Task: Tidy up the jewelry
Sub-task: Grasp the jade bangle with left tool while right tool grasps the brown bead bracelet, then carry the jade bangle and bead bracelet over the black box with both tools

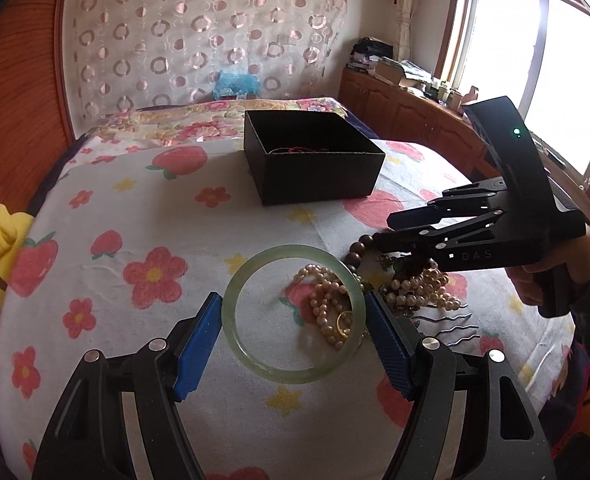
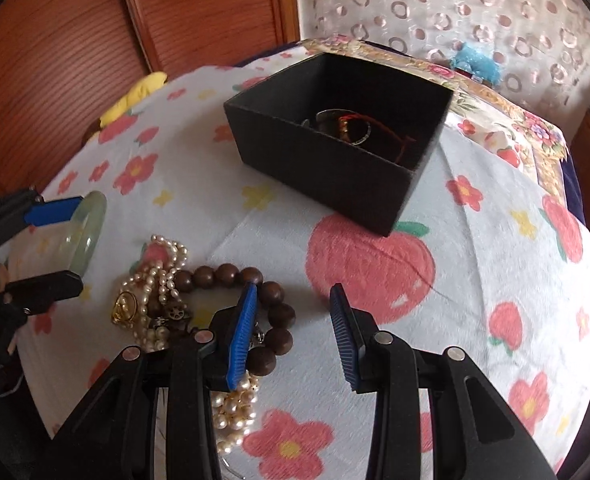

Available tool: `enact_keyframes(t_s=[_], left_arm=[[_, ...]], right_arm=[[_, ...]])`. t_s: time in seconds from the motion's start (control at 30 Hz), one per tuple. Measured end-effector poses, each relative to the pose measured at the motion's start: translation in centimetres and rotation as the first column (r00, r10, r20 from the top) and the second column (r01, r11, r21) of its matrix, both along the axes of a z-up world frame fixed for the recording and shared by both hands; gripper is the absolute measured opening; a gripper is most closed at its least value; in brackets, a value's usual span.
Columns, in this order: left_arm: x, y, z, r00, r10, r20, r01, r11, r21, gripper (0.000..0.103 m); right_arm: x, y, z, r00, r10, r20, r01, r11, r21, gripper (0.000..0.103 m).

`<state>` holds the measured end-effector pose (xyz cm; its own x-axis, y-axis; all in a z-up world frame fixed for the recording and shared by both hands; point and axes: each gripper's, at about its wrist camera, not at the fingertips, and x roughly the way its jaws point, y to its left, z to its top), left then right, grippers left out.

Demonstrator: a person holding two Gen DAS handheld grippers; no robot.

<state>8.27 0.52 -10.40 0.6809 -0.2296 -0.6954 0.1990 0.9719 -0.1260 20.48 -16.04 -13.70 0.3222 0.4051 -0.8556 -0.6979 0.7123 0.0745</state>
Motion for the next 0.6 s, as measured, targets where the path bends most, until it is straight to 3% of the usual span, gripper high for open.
enact_keyframes(t_s=[0.1, 0.17, 0.23, 0.4, 0.6], left_arm=[[0.0, 0.0, 0.0, 1.0, -0.004, -0.002, 0.004, 1.0, -0.001, 0.069], [0.1, -0.1, 0.0, 1.0, -0.007, -0.002, 0.007, 1.0, 0.001, 0.069], [0.0, -0.2, 0.1, 1.0, -0.011, 0.0, 0.011, 1.0, 0.002, 0.069], [-0.1, -0.1, 0.4, 1.0, -0.007, 0.002, 0.007, 1.0, 0.004, 0.069], [0.1, 0.2, 0.7, 1.0, 0.0, 0.003, 0.0, 1.0, 0.003, 0.069]], right_arm=[[-0.1, 0.9, -0.1, 0.999, 0.027, 0.025, -0.025, 0.998, -0.059, 0.04], [-0.2, 1.4, 0.0, 0.998, 0.047, 0.031, -0.044, 0.996, -0.078, 0.031], [-0.4, 1.7, 0.0, 0.997, 0.06, 0.04, -0.057, 0.995, -0.085, 0.016], [-1.2, 1.5, 0.5, 0.995, 0.033, 0.099, -0.025, 0.997, -0.078, 0.015], [-2.1, -0.1, 4.2, 0.982, -0.009, 0.187, 0.006, 1.0, 0.017, 0.015]])
